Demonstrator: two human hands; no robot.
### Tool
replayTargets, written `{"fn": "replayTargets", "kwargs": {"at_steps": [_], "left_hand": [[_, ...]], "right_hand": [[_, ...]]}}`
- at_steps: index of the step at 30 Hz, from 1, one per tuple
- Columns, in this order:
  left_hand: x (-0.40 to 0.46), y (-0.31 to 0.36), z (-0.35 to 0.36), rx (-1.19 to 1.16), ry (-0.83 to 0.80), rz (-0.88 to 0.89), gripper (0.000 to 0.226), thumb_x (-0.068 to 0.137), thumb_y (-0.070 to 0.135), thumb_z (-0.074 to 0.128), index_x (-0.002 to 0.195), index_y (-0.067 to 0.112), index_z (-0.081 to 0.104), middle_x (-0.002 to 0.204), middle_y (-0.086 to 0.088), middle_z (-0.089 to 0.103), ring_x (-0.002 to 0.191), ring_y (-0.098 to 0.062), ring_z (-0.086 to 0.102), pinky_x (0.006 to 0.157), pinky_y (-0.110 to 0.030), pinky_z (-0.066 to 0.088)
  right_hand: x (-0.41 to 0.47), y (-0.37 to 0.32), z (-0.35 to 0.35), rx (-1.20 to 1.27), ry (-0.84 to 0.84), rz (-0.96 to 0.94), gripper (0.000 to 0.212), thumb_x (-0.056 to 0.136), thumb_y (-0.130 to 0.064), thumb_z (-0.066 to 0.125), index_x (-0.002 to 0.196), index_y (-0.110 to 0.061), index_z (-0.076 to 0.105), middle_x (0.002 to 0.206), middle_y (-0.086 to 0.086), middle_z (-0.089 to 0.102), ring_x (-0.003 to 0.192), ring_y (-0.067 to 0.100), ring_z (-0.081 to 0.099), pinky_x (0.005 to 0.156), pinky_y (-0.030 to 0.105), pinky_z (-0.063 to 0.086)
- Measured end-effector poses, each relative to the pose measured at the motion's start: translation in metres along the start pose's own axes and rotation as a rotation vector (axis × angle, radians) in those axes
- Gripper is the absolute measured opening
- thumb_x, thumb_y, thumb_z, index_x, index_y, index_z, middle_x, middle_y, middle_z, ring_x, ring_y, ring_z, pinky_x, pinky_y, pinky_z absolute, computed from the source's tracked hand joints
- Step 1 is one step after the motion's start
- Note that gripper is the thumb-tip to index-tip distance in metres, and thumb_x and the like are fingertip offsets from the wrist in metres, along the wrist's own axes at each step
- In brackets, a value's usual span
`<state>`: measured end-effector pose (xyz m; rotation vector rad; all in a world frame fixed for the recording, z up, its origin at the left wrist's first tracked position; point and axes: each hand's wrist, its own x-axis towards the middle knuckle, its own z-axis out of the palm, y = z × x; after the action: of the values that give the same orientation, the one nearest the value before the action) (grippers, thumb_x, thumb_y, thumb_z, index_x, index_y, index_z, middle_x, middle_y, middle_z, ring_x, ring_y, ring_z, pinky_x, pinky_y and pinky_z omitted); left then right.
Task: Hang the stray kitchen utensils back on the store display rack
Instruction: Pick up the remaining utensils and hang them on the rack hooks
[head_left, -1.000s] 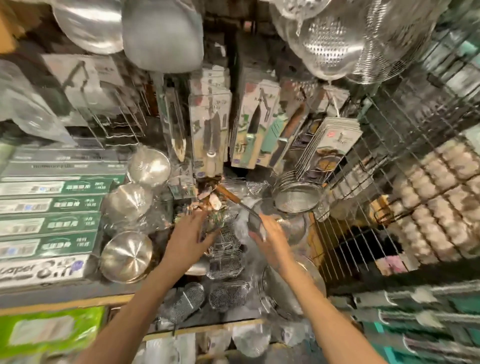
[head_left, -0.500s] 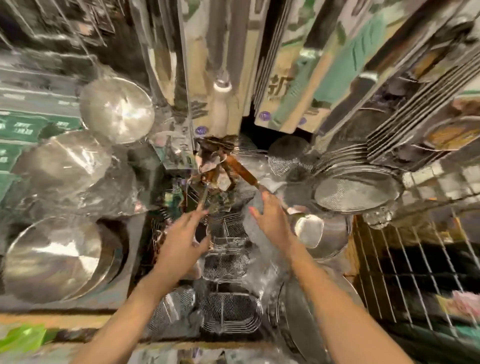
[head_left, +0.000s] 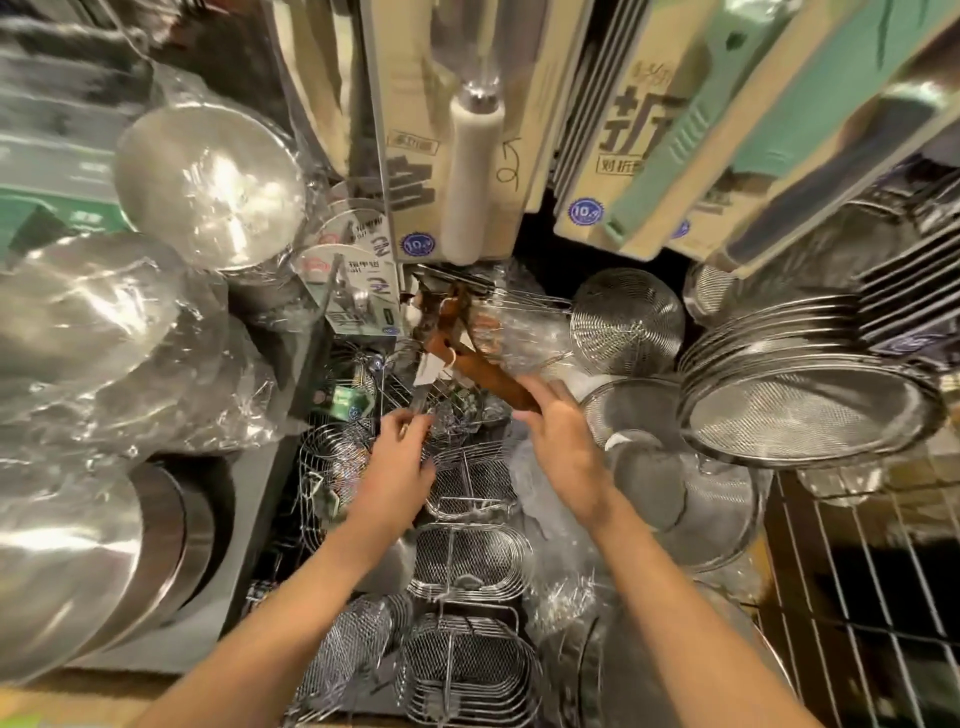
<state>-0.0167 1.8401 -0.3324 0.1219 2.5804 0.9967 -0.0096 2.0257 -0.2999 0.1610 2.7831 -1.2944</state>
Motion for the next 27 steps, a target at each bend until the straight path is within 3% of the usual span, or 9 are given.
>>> {"fn": "replayTargets", "kwargs": {"at_steps": [2,4,8,12,15,19,21,25,27], "left_hand": [[0.007,0.005,0.005,0.014,0.055,-0.023,0.056,0.087,-0.003,0.053,0.137,0.014,0.036,0.142,-0.011,0.028,0.081,-0.011,0.058,0.075,-0.022,0.055],[0.010,0.007,0.008,-0.030,0.091,-0.055,0.054,0.085,-0.009,0.051,0.133,0.011,0.034,0.138,-0.016,0.028,0.085,-0.011,0.053,0.081,-0.018,0.049],[0.010,0.011,0.006,-0.327,0.175,-0.223,0.055,0.082,-0.016,0.051,0.122,0.011,0.025,0.120,-0.019,0.034,0.084,-0.017,0.049,0.070,-0.024,0.049],[-0.007,0.018,0.003,-0.546,0.136,-0.306,0.047,0.089,-0.006,0.049,0.125,0.015,0.026,0.099,-0.014,0.051,0.069,-0.022,0.055,0.061,-0.031,0.054],[-0.019,0.025,0.001,-0.446,0.139,-0.274,0.020,0.096,0.005,0.042,0.114,0.012,0.040,0.083,-0.010,0.049,0.058,-0.017,0.045,0.051,-0.027,0.047],[-0.039,0.037,-0.007,-0.479,0.102,-0.209,0.013,0.100,0.018,0.036,0.091,0.011,0.043,0.064,0.001,0.041,0.046,-0.008,0.033,0.038,-0.014,0.031],[-0.056,0.044,-0.013,-0.586,0.067,-0.210,0.020,0.100,0.026,0.038,0.083,0.016,0.043,0.061,0.005,0.038,0.047,-0.008,0.032,0.041,-0.015,0.031],[-0.094,0.062,-0.036,-0.845,0.037,-0.260,0.024,0.096,0.036,0.045,0.084,0.018,0.056,0.067,0.004,0.044,0.066,-0.013,0.042,0.068,-0.030,0.037],[-0.114,0.068,-0.049,-0.978,0.043,-0.327,0.023,0.093,0.034,0.051,0.088,0.014,0.062,0.069,0.003,0.050,0.072,-0.015,0.047,0.077,-0.035,0.040]], "right_hand": [[-0.010,-0.004,-0.004,-0.020,0.018,-0.040,0.046,0.093,0.011,0.039,0.131,-0.015,0.050,0.111,-0.002,0.050,0.094,-0.017,0.049,0.084,-0.008,0.029],[-0.017,-0.007,-0.010,-0.029,0.063,-0.089,0.038,0.094,0.008,0.042,0.126,-0.010,0.053,0.103,0.006,0.057,0.087,-0.006,0.050,0.085,-0.003,0.033],[-0.026,-0.021,-0.026,0.000,0.153,-0.058,0.032,0.091,0.009,0.048,0.117,-0.006,0.058,0.101,0.009,0.062,0.089,-0.007,0.054,0.079,0.000,0.037],[-0.040,-0.037,-0.040,0.017,0.173,0.012,0.029,0.092,0.003,0.048,0.109,-0.017,0.059,0.090,0.000,0.060,0.077,-0.003,0.057,0.067,0.010,0.042],[-0.048,-0.052,-0.050,0.027,0.200,0.015,0.028,0.092,0.000,0.049,0.096,-0.027,0.056,0.077,-0.013,0.053,0.072,-0.014,0.053,0.066,0.004,0.040],[-0.052,-0.071,-0.059,0.064,0.212,0.044,0.017,0.091,0.000,0.051,0.102,-0.012,0.057,0.071,-0.003,0.053,0.058,0.000,0.046,0.058,0.014,0.034],[-0.059,-0.085,-0.067,0.154,0.228,0.019,0.027,0.090,0.002,0.051,0.103,-0.021,0.057,0.071,-0.007,0.053,0.061,0.004,0.048,0.062,0.019,0.036],[-0.072,-0.127,-0.087,0.219,0.218,-0.075,0.050,0.087,0.000,0.058,0.104,-0.047,0.052,0.091,-0.027,0.059,0.086,-0.014,0.054,0.075,0.002,0.035],[-0.075,-0.147,-0.095,0.214,0.201,-0.039,0.060,0.085,-0.001,0.061,0.097,-0.059,0.051,0.097,-0.032,0.058,0.089,-0.018,0.053,0.076,0.001,0.036]]}}
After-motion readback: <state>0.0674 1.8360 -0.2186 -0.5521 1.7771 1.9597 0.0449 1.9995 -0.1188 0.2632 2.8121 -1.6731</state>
